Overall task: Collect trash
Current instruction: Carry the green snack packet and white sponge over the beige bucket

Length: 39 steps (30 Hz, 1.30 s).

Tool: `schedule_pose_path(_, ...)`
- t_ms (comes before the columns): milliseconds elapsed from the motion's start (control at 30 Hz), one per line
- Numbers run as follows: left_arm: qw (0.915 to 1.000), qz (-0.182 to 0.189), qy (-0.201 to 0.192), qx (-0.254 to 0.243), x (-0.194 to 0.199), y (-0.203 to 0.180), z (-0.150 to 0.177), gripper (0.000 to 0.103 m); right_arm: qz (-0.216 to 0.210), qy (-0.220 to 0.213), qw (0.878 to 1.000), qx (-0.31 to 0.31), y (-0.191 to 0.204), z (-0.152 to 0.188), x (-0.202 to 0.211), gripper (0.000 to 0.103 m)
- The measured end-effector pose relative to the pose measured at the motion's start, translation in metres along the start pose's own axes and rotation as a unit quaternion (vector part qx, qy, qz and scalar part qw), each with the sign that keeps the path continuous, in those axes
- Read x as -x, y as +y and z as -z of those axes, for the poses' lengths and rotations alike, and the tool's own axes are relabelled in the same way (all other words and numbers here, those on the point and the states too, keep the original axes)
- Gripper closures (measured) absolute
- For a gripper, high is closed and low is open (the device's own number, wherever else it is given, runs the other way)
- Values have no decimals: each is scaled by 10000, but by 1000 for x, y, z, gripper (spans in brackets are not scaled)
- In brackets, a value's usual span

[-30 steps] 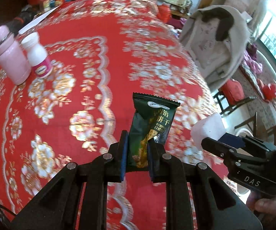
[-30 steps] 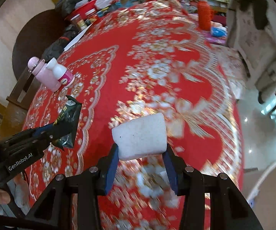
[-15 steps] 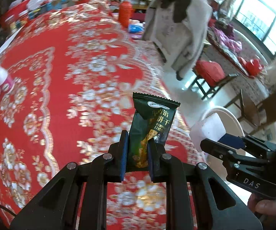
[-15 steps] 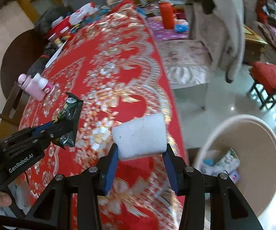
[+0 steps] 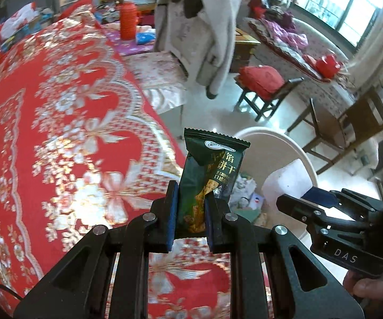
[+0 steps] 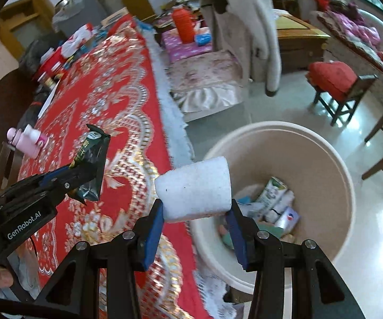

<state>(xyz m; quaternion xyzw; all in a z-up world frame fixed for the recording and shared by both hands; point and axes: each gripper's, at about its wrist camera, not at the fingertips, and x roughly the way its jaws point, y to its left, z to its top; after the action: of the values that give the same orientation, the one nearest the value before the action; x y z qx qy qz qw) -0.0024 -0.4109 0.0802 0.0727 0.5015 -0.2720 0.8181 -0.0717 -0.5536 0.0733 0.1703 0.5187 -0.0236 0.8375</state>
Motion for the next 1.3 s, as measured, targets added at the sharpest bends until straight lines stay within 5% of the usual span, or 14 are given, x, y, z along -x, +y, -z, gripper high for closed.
schedule_pose_path(633,9982,343,357,-345,-37,-68,2,88,305,-75,9977,-606,-70,22,23,58)
schedule_pose_path(1300,9968,384,625,-328,-62,-86,2,87,386,91,9961,-791,-98,26,17,58)
